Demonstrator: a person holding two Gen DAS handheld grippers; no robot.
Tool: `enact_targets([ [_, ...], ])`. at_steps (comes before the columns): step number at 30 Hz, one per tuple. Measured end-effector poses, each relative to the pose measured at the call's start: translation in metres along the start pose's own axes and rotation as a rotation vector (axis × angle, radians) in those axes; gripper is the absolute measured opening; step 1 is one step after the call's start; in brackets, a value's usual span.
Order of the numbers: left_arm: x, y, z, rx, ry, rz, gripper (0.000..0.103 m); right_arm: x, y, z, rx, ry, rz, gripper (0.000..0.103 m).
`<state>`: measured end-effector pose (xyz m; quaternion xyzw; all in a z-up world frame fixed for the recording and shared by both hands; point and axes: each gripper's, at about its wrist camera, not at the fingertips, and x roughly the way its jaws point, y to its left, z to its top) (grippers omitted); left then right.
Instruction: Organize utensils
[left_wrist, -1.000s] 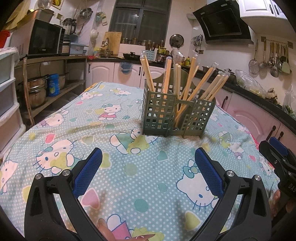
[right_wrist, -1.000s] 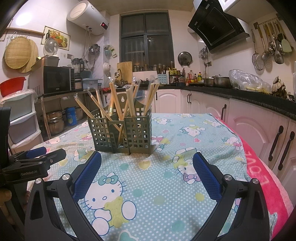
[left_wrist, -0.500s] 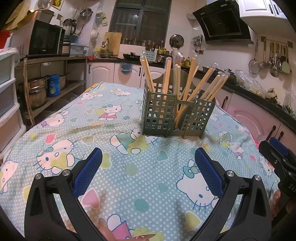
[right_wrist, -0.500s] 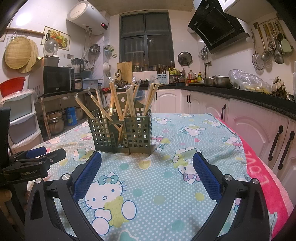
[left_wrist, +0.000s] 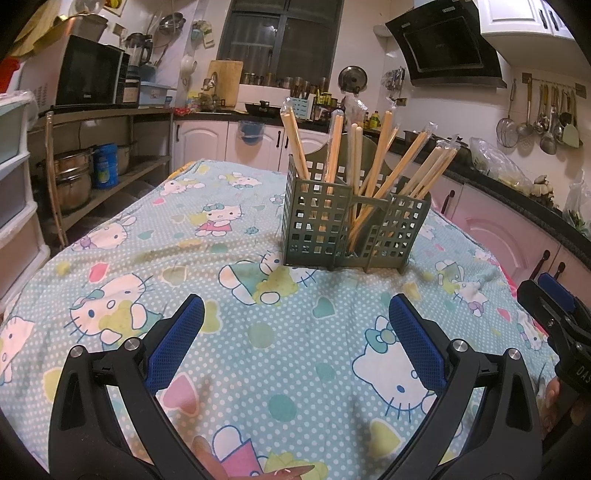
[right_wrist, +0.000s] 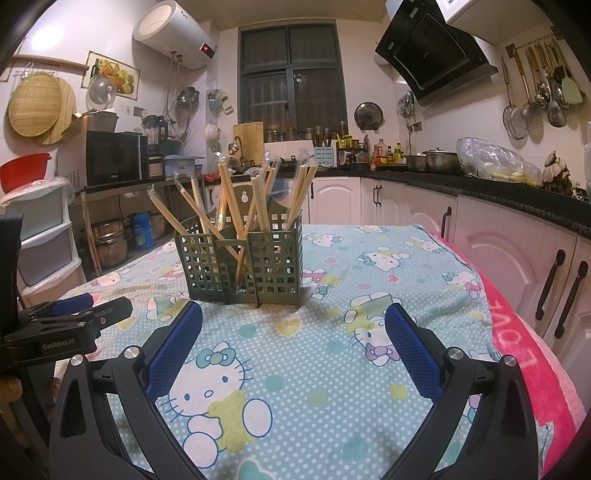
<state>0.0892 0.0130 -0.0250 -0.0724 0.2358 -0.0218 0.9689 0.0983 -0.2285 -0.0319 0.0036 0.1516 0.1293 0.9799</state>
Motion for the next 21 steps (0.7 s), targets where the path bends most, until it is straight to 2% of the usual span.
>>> enact_targets([
  [4,0.003,0.0,0.0,-0.006,0.007,-0.014,0.092,0.0,0.0,-0.003,0.003,0.005,-0.003,0.096],
  [10,0.01,0.011,0.0,-0.069,0.071,-0.029,0.092,0.005,-0.006,-0.004,0.022,0.047,-0.013,0.096],
  [12,0.019,0.026,0.006,-0.08,0.127,0.025,0.092,0.012,-0.018,0.002,0.047,0.094,-0.045,0.096],
  [16,0.055,0.078,0.023,-0.089,0.246,0.222,0.092,0.057,-0.073,0.012,0.092,0.341,-0.206,0.096],
  [18,0.074,0.102,0.029,-0.095,0.273,0.302,0.092,0.077,-0.102,0.01,0.13,0.421,-0.282,0.096],
  [21,0.106,0.132,0.028,-0.157,0.379,0.348,0.092,0.109,-0.134,-0.002,0.109,0.538,-0.382,0.096],
])
